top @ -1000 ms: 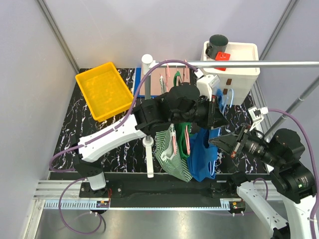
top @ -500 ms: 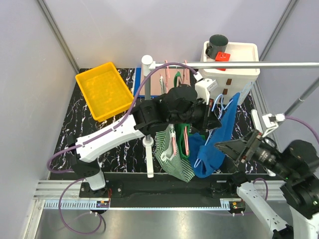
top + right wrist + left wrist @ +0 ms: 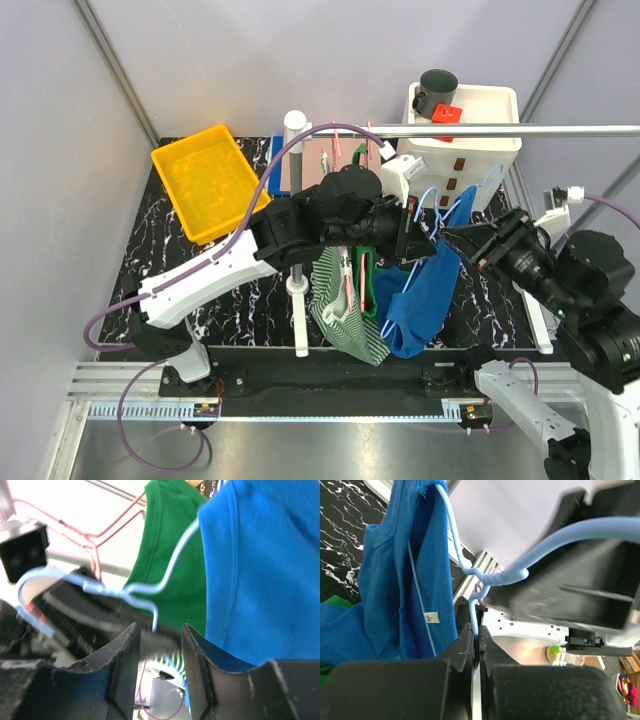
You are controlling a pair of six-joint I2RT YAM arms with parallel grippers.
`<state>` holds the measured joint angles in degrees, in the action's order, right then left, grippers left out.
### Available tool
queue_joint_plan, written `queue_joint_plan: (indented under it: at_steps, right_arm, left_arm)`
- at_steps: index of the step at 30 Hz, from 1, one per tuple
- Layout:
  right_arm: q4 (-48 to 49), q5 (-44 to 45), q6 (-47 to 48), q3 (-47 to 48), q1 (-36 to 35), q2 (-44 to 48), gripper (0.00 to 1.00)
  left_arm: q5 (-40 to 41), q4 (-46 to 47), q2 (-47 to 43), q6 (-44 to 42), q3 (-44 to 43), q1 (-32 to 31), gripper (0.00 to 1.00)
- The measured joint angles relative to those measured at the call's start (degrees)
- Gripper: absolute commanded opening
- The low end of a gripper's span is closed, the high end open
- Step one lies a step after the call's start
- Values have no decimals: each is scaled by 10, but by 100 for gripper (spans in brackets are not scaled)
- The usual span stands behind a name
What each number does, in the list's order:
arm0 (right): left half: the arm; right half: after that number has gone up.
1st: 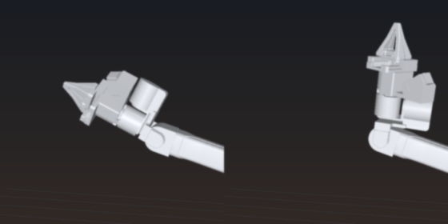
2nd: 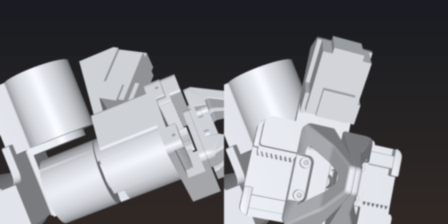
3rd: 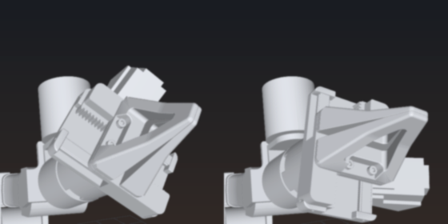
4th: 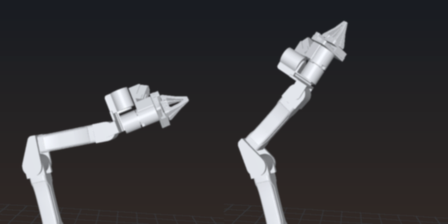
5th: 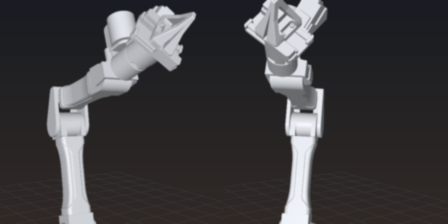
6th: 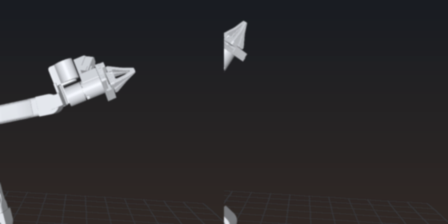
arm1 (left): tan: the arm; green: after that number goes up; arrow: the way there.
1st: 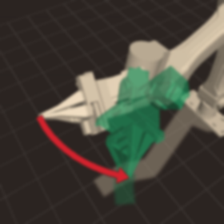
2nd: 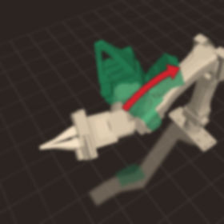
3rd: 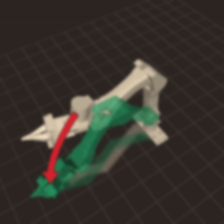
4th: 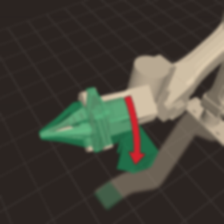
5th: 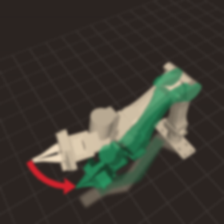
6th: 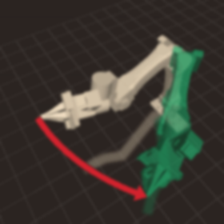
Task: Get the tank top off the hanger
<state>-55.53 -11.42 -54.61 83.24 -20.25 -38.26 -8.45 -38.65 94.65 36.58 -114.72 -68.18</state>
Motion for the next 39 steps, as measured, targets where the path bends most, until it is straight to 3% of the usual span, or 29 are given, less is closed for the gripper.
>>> queue_joint_plan:
  at_steps: [6, 22, 23, 27, 31, 32, 33, 36, 39]
  right_arm:
    - [24, -10, 28, 0, 0, -38, 44]
    - [113, -64, 43, -47, 0, -25, 29]
    - [114, -63, 43, -49, 0, -24, 27]
    - [117, -59, 49, -53, 0, -23, 0]
    - [129, -50, 42, -66, 0, -12, 0]
    - [140, -47, 39, -76, 0, -5, 0]
    - [153, -45, 35, -88, 0, 4, 0]
    - [175, -34, 26, -114, -1, 29, 0]
    - [188, -14, 21, -127, -1, 50, 0]
  left_arm:
    - [-7, -3, -2, 9, 0, 0, 0]
    - [-32, -9, 11, 30, -24, 0, 0]
    - [-32, -9, 12, 30, -25, 0, 0]
    - [-32, -9, 12, 37, -27, 2, 0]
    - [-31, -3, 12, 41, -29, 5, 0]
    - [-31, -2, 12, 40, -29, 5, 4]
    - [-31, -2, 12, 40, -29, 5, 18]
    - [-34, -2, 12, 36, -28, 2, 44]
    - [-36, 3, -3, 31, -12, -1, 56]
